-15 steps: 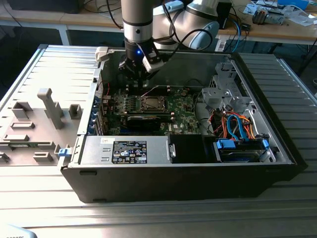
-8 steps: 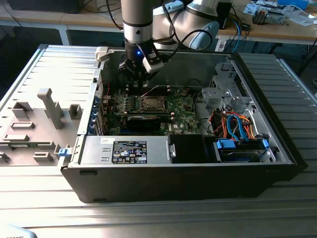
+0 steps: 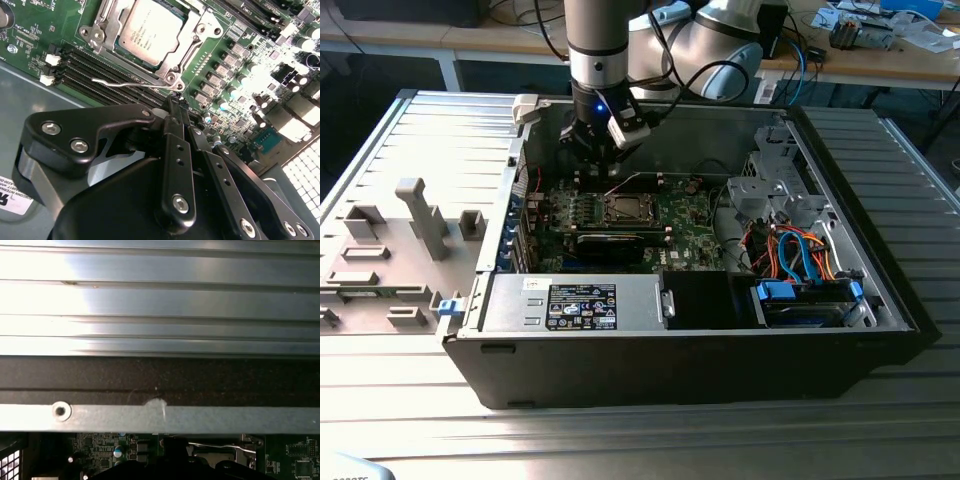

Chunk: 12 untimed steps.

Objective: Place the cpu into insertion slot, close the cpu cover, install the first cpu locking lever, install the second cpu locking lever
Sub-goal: 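Install the first cpu locking lever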

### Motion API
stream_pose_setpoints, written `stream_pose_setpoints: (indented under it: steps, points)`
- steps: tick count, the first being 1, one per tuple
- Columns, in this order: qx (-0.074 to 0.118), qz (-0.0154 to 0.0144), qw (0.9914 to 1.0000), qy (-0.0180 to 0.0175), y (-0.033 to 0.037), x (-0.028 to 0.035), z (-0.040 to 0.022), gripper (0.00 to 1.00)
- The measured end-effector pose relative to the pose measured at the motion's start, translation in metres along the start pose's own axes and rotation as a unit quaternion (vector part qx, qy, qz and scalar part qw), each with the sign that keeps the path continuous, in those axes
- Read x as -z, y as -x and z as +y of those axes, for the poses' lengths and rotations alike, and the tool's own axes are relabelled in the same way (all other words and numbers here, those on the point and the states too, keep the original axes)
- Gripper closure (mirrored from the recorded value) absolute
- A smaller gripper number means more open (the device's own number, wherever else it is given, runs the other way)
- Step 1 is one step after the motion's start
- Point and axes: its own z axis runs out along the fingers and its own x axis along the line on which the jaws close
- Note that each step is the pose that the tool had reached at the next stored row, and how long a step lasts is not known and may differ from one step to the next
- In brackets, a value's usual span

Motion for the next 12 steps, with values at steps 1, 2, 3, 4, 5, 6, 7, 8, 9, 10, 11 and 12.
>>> stream_pose_setpoints:
  steps: [1, 2, 3, 4, 5, 6, 7, 8, 9, 10, 11, 12]
  points:
    - [0.0, 0.0, 1.0, 0.0, 0.0, -0.0002, 0.0, 0.89]
    - [0.0, 0.0, 1.0, 0.0, 0.0, -0.0004, 0.0, 0.89]
    - [0.0, 0.0, 1.0, 0.0, 0.0, -0.0006, 0.0, 0.89]
    - [0.0, 0.0, 1.0, 0.0, 0.0, -0.0008, 0.0, 0.89]
    - [0.0, 0.0, 1.0, 0.0, 0.0, -0.001, 0.0, 0.89]
    - [0.0, 0.0, 1.0, 0.0, 0.0, -0.0012, 0.0, 0.89]
    - [0.0, 0.0, 1.0, 0.0, 0.0, -0.0014, 0.0, 0.89]
    - [0.0, 0.0, 1.0, 0.0, 0.0, -0.0017, 0.0, 0.89]
    - [0.0, 0.0, 1.0, 0.0, -0.0001, -0.0018, 0.0, 0.89]
    - [0.0, 0.0, 1.0, 0.0, -0.0001, -0.0021, 0.0, 0.89]
    - [0.0, 0.0, 1.0, 0.0, -0.0001, -0.0025, 0.0, 0.89]
    - [0.0, 0.0, 1.0, 0.0, -0.0001, -0.0026, 0.0, 0.89]
